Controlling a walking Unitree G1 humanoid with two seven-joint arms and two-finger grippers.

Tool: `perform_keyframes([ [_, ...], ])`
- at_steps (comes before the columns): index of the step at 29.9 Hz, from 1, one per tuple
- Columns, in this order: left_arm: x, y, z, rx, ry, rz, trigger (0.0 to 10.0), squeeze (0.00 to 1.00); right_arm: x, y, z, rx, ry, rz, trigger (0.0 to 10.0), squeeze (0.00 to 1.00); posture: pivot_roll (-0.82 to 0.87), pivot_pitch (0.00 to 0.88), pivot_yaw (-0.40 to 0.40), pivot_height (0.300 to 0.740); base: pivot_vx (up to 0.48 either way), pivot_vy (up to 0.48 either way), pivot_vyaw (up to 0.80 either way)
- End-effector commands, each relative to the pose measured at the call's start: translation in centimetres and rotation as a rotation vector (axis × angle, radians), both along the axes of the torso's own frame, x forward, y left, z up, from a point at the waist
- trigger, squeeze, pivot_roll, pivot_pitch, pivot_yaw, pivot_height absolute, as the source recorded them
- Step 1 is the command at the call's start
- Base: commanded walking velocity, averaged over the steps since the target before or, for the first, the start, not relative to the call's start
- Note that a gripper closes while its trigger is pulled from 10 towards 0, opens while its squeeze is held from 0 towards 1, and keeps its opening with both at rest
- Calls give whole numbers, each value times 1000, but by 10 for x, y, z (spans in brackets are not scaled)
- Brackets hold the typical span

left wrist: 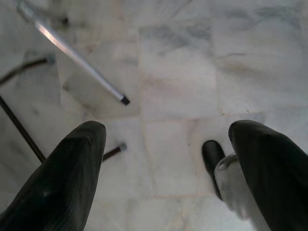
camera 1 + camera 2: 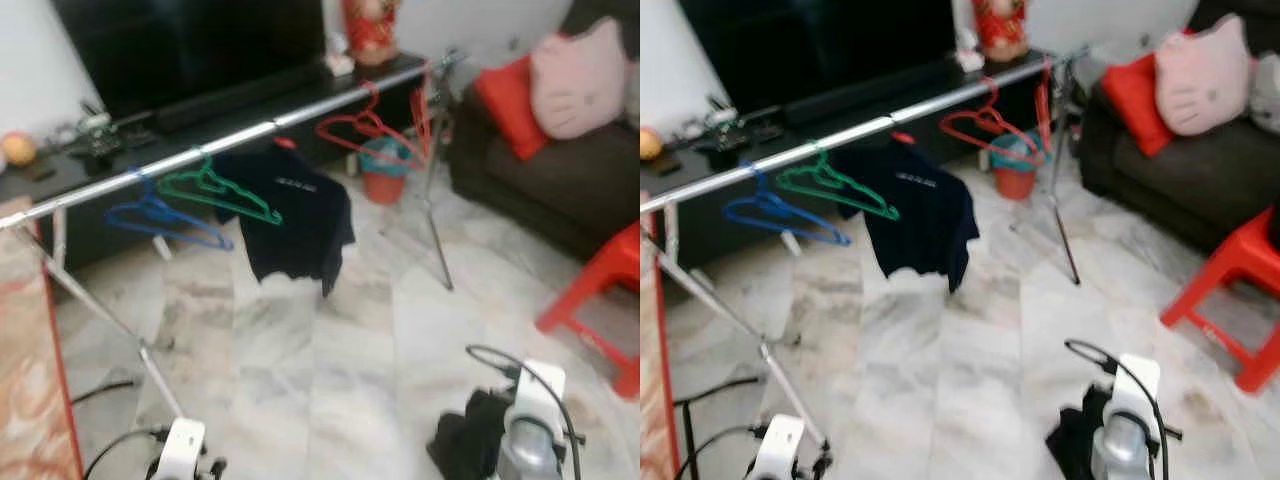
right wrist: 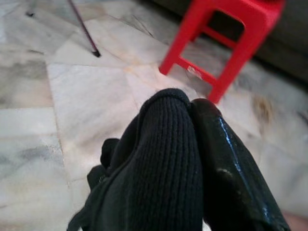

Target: Hang hanger

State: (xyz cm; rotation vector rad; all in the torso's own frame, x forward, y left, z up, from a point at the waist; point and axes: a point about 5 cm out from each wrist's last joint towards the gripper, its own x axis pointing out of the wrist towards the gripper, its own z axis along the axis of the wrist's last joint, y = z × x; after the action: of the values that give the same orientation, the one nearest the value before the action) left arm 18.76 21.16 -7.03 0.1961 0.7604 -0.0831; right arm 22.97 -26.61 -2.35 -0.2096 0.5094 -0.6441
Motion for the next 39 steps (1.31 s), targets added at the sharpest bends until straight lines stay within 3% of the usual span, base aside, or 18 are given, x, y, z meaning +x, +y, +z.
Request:
perform_keyframes([
  [1, -7, 6, -3, 23, 30, 2, 10000, 0, 7, 5, 4, 8, -32, 11, 10000, 0, -78, 0, 45, 740, 0, 0, 800],
  [14, -10, 6, -5, 24, 46, 7, 10000, 0, 6, 6, 3, 10, -25, 11, 10000, 0, -78, 0, 44, 740, 0, 0, 800],
  [17, -10, 6, -5, 25, 47, 5, 10000, 0, 7, 13, -2, 100, -18, 34, 10000, 0, -78, 0, 44, 740, 0, 0, 579],
  [19, -10, 5, -5, 25, 47, 4, 10000, 0, 8, 21, -6, 187, -11, 59, 10000, 0, -78, 0, 44, 740, 0, 0, 0],
  [22, -10, 5, -5, 25, 49, 2, 10000, 0, 7, 36, -13, 227, 23, 135, 10000, 0, -80, 0, 40, 740, 0, 0, 0],
  [39, -16, 4, -8, 38, 71, -15, 10000, 0, -3, 39, -22, 254, 75, 144, 10000, 0, -79, 0, 30, 740, 0, 0, 0],
])
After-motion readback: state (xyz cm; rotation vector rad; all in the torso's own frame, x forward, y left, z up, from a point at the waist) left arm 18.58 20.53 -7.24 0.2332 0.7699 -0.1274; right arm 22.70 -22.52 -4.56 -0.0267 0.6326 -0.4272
